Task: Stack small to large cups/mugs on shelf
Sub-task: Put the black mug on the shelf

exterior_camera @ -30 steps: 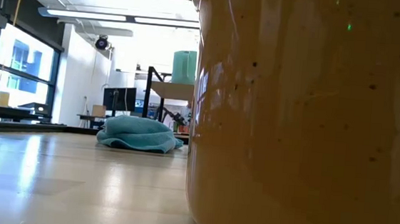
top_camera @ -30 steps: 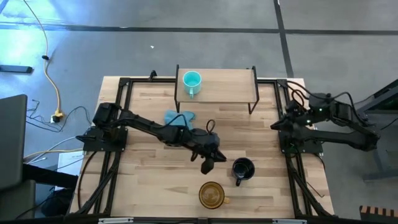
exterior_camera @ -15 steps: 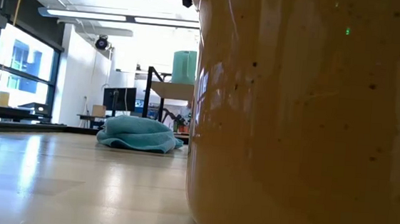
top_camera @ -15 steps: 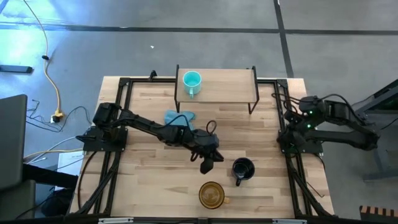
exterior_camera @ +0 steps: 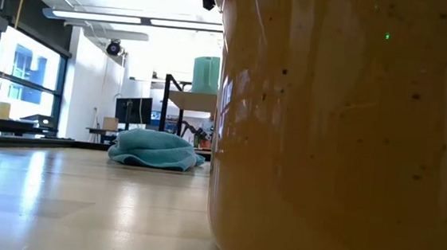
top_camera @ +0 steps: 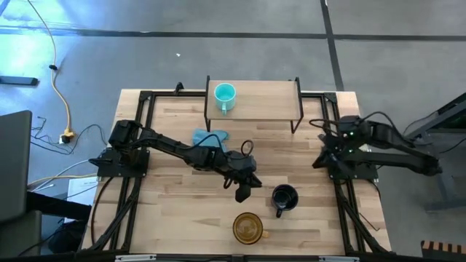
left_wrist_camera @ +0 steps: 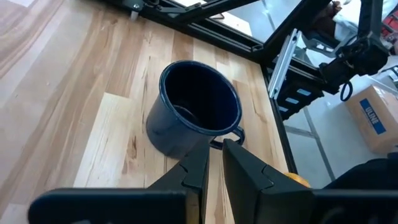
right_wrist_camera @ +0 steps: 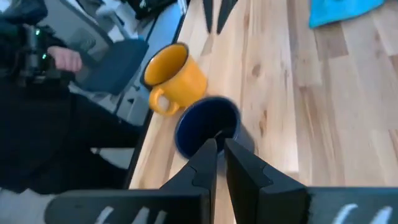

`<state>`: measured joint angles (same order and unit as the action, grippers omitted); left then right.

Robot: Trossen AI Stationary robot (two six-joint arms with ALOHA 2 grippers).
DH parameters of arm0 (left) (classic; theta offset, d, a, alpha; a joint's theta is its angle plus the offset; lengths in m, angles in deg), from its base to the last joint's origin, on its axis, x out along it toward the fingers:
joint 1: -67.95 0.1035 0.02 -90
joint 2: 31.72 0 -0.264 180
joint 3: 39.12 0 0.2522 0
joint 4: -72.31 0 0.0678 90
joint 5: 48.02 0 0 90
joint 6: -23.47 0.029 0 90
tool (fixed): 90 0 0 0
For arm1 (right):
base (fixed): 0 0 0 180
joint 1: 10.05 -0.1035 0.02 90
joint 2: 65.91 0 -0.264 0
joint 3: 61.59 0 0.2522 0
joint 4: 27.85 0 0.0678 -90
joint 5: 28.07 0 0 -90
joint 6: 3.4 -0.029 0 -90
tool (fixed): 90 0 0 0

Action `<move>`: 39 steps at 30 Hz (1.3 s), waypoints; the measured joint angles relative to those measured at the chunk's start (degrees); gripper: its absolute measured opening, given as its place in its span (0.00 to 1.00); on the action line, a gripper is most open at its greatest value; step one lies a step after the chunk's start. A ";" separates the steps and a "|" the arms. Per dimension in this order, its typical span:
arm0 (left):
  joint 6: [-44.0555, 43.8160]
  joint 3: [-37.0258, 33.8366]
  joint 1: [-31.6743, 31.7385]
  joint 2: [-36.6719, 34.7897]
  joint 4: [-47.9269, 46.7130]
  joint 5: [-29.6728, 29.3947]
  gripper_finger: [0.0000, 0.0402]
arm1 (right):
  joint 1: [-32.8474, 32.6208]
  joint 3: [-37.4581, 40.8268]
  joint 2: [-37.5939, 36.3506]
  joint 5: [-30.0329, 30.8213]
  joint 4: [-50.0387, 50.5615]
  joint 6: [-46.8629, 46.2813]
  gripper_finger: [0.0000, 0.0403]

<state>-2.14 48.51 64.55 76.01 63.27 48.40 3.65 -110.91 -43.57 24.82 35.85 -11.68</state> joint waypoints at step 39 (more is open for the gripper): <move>-0.17 0.00 -0.37 -0.03 -1.39 -1.07 0.09 | -44.09 6.84 8.31 39.93 -19.29 -29.22 0.06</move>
<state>-2.31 48.51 64.18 75.98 61.88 47.33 -40.45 -104.08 -35.25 64.75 16.56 -40.90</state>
